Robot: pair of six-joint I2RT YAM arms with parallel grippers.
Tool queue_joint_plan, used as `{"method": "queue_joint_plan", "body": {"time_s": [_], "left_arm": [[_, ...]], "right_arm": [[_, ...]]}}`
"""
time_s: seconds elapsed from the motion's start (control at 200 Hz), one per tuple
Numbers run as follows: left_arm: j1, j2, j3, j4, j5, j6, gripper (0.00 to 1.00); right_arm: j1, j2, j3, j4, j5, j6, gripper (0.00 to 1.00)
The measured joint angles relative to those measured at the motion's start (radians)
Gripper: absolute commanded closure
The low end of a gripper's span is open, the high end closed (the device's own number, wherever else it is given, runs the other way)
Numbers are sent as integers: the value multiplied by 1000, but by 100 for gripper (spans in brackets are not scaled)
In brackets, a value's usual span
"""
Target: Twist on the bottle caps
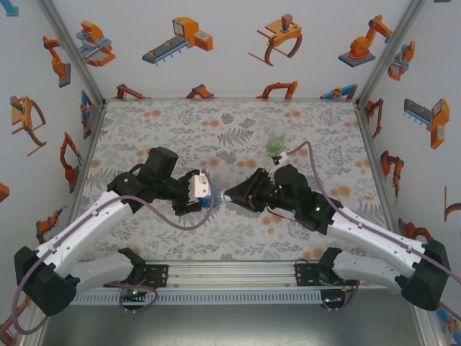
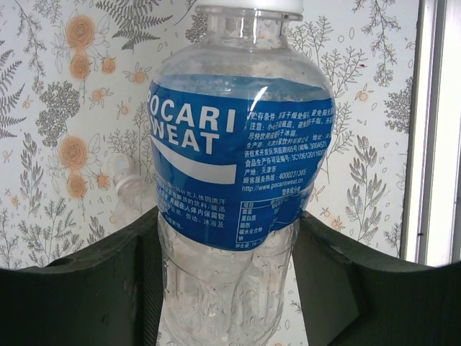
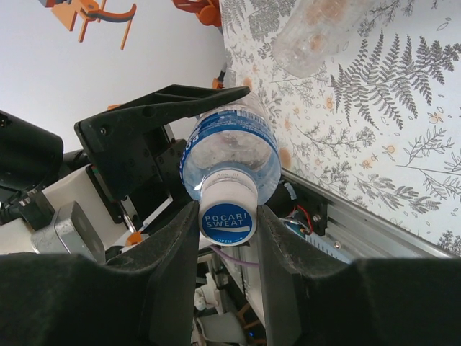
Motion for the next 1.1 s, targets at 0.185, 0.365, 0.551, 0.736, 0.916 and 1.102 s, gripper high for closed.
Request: {"method": "queue_joint_plan", "body": {"time_s": [0.185,0.365,0.551,0.736,0.916,1.102], "left_arm": [[-12,-7,-1,72,53,-2,100],[-16,-11,-1,108,91,-2,100],[-16,-11,-1,113,103,-2,100],[-16,-11,-1,112,107,-1,100],[-16,-11,-1,112,125,0,100],[-16,-11,-1,112,146,0,100]], "right_arm": [[-1,1,132,-144,13,-135,41],[-10,-20,265,-274,57,-332,38],[-32,-34,347,-322,86,-591,41],[-33,-37,356,-318,14,-1010,44],[-33,-72,331,-266,-185,-1450,44],[-32,-116,246,-188,-351,-1749,43]]}}
